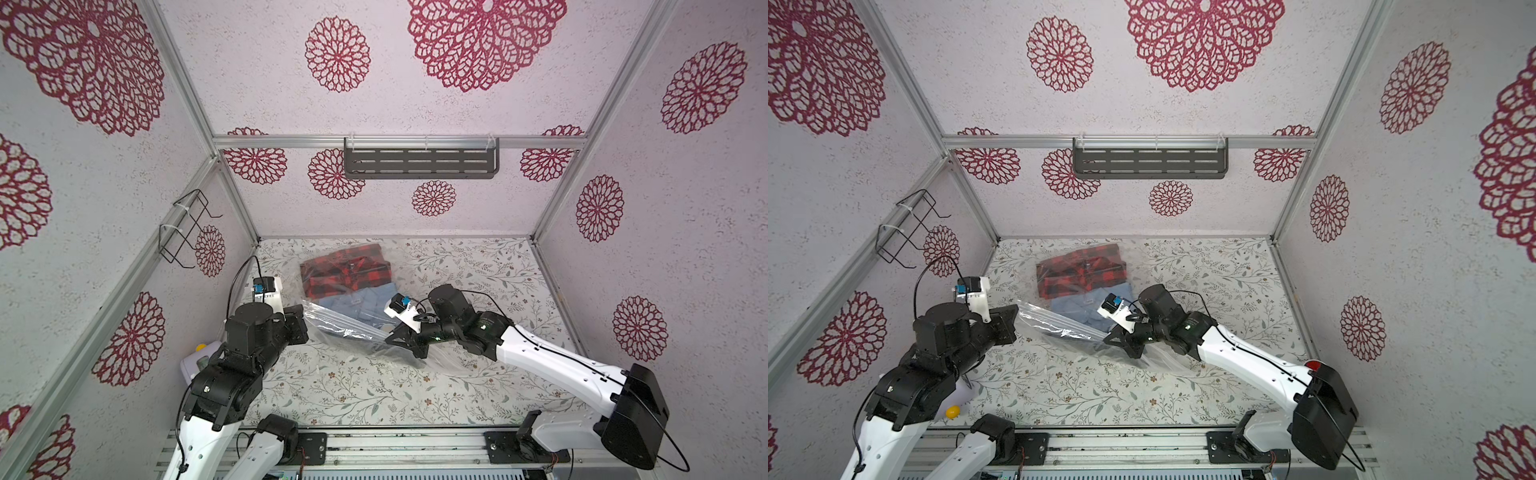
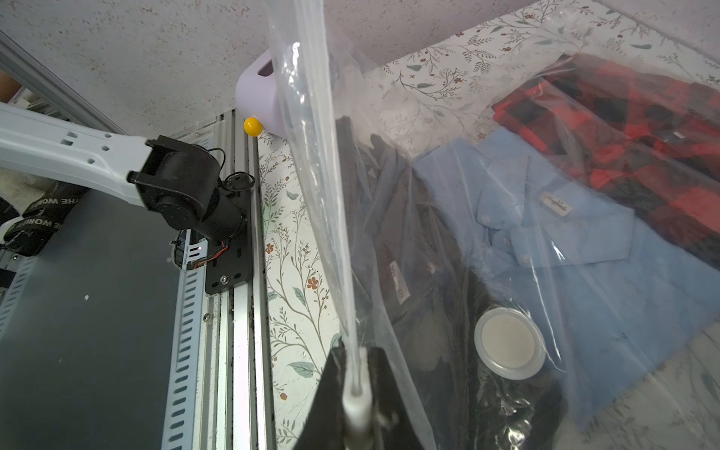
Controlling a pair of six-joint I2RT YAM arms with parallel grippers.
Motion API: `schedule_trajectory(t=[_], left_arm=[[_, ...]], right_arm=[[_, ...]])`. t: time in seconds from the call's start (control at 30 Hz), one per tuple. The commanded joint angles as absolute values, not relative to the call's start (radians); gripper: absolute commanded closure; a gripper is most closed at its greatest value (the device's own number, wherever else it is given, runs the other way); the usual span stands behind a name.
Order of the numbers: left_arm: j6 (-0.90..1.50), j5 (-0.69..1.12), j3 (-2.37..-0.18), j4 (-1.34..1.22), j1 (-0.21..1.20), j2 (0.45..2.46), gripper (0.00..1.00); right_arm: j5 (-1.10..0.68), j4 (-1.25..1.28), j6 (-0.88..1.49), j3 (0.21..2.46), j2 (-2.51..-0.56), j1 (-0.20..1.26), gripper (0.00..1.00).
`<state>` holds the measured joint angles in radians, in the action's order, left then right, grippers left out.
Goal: Place the folded shirt into the vacuum bag
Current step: Close the vacuum bag at the center of the board.
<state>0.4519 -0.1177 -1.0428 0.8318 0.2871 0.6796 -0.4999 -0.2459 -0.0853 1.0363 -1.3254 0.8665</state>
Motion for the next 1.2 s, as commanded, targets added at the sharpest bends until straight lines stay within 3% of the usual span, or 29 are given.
schedule_trajectory(t=[0.0,0.57,1.17], left_arm=[[0.439,-0.335,-1.11,0.7,0.227,0.676,1.0],[0.419,-0.287,-1.208,0.55,0.171,0.823,1.0],[0.456,-0.164,-1.167,0.502,-0.027,0.848,1.0]], right_arm=[[-0.425,-0.466,-0.064,1.0,-1.297,0.836,1.0],[-0.4,-0.469,-0.061,1.139,-1.426,0.834,1.0],[-0.389,-0.544,-0.062,1.276,-1.51,0.834,1.0]])
